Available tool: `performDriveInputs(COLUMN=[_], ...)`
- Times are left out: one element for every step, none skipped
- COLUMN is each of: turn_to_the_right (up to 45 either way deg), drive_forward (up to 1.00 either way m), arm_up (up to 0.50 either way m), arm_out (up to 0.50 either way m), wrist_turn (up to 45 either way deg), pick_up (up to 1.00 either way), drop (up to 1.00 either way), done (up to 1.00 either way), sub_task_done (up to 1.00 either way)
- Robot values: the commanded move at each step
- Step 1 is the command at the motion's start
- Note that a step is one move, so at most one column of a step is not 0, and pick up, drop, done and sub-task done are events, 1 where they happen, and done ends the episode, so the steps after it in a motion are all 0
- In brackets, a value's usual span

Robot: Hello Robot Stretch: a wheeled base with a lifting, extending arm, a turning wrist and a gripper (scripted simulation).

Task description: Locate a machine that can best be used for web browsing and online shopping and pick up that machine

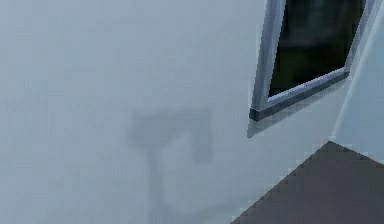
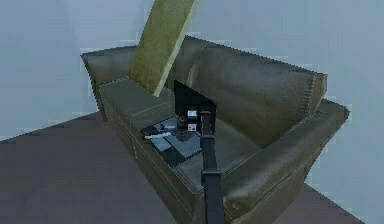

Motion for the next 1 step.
performDriveInputs(turn_to_the_right=[0.0], drive_forward=[0.0], arm_up=[0.0], arm_out=[0.0], wrist_turn=[18.0], pick_up=[0.0], drop=[0.0], done=[0.0], sub_task_done=[0.0])
